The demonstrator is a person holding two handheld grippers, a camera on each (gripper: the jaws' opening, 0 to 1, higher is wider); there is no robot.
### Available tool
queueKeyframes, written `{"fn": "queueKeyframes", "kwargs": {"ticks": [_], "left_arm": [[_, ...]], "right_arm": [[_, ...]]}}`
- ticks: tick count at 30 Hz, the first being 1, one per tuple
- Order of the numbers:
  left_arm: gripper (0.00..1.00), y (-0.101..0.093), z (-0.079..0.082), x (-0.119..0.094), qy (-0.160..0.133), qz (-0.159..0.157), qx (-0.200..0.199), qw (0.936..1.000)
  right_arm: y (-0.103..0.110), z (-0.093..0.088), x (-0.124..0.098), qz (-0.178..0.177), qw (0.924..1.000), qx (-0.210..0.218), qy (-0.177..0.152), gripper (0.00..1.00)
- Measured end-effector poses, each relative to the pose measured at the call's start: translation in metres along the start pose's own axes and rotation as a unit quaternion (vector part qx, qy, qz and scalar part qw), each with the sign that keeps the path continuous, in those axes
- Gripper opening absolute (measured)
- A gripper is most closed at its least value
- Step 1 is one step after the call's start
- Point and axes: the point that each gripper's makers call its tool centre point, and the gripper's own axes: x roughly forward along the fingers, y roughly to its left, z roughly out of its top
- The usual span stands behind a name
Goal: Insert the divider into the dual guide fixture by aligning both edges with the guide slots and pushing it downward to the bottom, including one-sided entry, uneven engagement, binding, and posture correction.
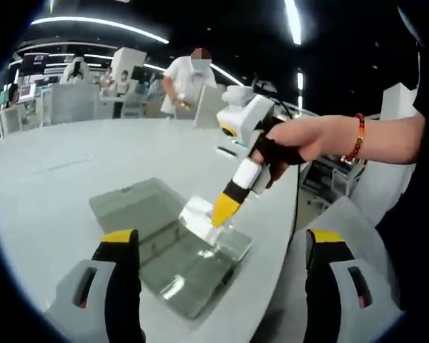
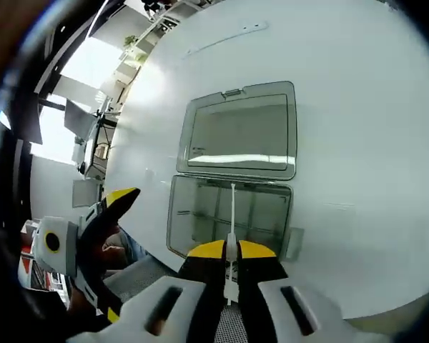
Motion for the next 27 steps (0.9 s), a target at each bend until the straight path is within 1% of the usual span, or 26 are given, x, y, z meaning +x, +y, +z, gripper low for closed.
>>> {"fn": "queueKeyframes", "kwargs": {"ticks": [5, 10, 21, 23, 27], "left_arm": [[0.95, 0.002, -0.003, 0.0, 0.004, 0.001, -0.007, 1.0], [0.94, 0.003, -0.002, -0.001, 0.001, 0.003, -0.011, 0.9999], [0.94, 0.006, -0.001, -0.002, -0.003, 0.004, -0.015, 0.9999], [0.94, 0.007, -0.001, -0.002, -0.005, 0.005, -0.017, 0.9998], [0.94, 0.008, -0.001, -0.002, -0.005, 0.006, -0.02, 0.9998]], "right_arm": [[-0.001, 0.003, 0.001, -0.001, 1.0, 0.006, -0.001, 0.0], [-0.003, 0.001, 0.004, -0.003, 0.9999, 0.012, 0.007, 0.0], [-0.007, 0.0, 0.008, -0.009, 0.9997, 0.02, 0.012, 0.0], [-0.01, -0.001, 0.009, -0.016, 0.9996, 0.019, 0.015, 0.0], [-0.011, -0.001, 0.01, -0.016, 0.9995, 0.023, 0.016, 0.0]]}}
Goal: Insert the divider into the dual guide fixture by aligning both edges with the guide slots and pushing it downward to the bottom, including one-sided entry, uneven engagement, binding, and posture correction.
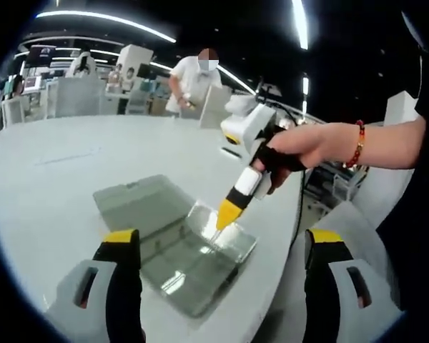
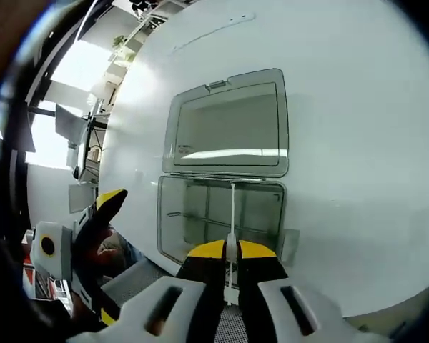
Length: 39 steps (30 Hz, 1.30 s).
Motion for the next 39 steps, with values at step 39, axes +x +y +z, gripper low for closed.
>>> {"fn": "queueKeyframes", "kwargs": {"ticks": [39], "left_arm": [[0.93, 0.0037, -0.0027, -0.0002, -0.002, 0.0, -0.019, 0.9998]], "right_arm": [[0.0023, 0.0009, 0.0058, -0.016, 0.9996, -0.003, 0.022, 0.0]]}}
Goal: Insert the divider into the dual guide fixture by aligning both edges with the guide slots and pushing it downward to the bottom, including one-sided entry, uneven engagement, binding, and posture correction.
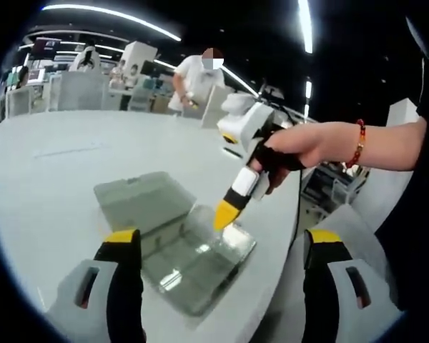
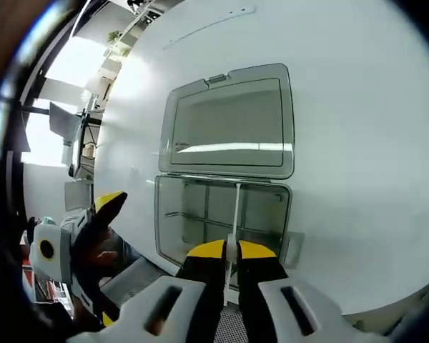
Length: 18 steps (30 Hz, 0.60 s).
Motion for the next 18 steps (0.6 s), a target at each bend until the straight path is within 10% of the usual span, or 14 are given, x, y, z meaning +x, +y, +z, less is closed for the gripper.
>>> {"fn": "queueKeyframes", "kwargs": {"ticks": [18], "left_arm": [[0.92, 0.0002, 0.0004, -0.0001, -0.001, 0.0, -0.002, 1.0]], "right_arm": [[0.0011, -0.0016, 0.0008, -0.005, 0.9999, -0.01, 0.003, 0.0]]}}
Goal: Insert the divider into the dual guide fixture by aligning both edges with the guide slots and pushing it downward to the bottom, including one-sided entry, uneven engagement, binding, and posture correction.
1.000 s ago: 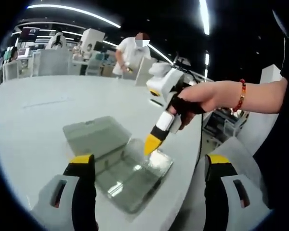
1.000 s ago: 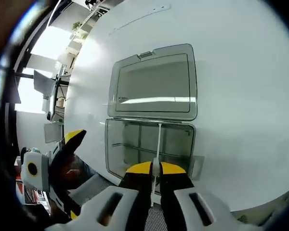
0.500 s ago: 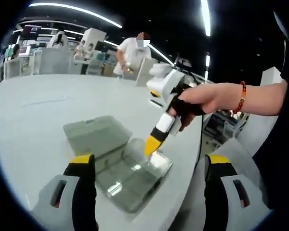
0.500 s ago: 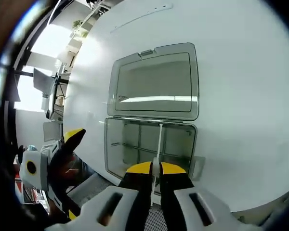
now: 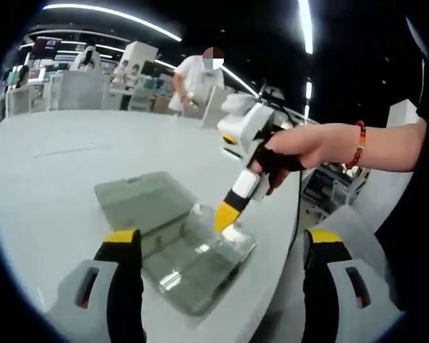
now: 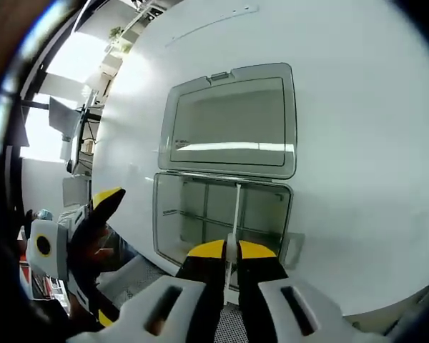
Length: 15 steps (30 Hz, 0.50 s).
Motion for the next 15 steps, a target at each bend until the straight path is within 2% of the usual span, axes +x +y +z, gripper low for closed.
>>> {"fn": "queueKeyframes", "kwargs": {"ticks": [8, 15], "left_arm": [[0.92, -0.0003, -0.0009, 0.0004, 0.001, -0.001, -0.001, 1.0], [0.92, -0.0013, -0.001, 0.0007, 0.0, -0.003, -0.002, 1.0]], "right_arm": [[0.0014, -0.0002, -0.0002, -0.002, 1.0, 0.002, -0.006, 0.0], [0.0041, 0.0008, 0.0012, -0.018, 0.9997, -0.012, -0.014, 0.01]]}}
